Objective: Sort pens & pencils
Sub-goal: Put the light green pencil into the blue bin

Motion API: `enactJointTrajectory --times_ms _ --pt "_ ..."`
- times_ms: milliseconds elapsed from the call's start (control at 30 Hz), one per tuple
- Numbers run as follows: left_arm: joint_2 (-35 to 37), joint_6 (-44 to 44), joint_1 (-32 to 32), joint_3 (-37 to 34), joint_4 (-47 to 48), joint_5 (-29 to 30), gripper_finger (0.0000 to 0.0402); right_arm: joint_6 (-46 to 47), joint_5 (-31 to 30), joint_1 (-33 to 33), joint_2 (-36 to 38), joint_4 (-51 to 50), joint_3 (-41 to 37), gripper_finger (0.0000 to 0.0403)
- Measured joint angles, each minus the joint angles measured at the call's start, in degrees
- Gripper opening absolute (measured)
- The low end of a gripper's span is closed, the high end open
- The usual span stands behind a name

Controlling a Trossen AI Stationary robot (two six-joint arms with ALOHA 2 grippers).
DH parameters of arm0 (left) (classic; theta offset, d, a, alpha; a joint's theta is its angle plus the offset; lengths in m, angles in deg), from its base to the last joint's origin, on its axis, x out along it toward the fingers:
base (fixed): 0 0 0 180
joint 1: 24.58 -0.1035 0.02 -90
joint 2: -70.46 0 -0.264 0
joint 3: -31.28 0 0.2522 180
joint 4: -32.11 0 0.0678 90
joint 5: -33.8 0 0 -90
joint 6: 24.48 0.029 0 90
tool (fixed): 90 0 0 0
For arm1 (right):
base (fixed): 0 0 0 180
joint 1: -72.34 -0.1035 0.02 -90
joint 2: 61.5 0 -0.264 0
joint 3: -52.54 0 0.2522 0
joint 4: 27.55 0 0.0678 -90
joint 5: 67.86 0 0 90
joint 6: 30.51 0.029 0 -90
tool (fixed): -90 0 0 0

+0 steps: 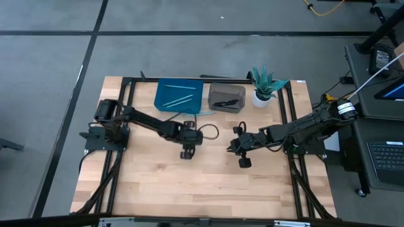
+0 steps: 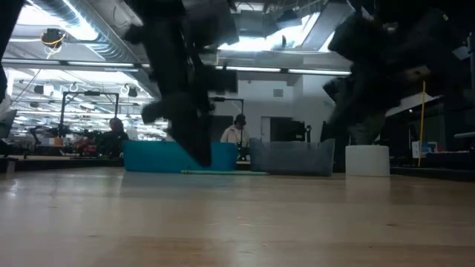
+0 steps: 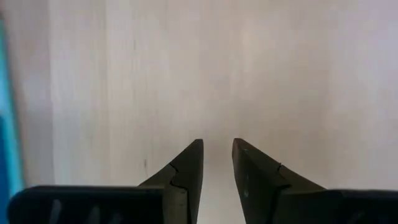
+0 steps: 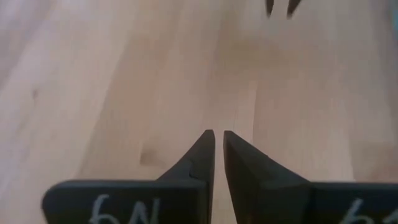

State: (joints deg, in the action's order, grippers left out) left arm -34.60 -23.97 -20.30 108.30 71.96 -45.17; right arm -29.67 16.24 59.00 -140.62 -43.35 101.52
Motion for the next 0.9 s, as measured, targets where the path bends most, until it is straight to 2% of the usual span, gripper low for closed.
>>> enactJointTrajectory --times_ms 200,267,633,767,900 --pt "6.4 0.1 5.8 -0.1 -4.5 8.1 0.0082 -7.6 0.0 0.9 -0.2 10.8 0.0 0.0037" --pt "9.4 1.0 6.8 -2.3 -8.0 10.1 0.0082 -9.1 0.0 2.1 -0.8 14.0 0.0 0.0037" --pt "33.5 3.0 6.4 -32.0 -43.1 11.4 0.0082 -13.7 0.3 13.6 -11.5 28.1 0.5 0.0037" --pt "40.0 3.2 3.9 -39.7 -49.3 14.4 0.0082 -16.2 5.0 19.1 -17.2 27.3 5.0 0.0037" --pt "43.2 2.8 0.0 -44.9 -51.9 14.9 0.0082 -19.6 5.3 22.4 -24.7 22.3 13.2 0.0037"
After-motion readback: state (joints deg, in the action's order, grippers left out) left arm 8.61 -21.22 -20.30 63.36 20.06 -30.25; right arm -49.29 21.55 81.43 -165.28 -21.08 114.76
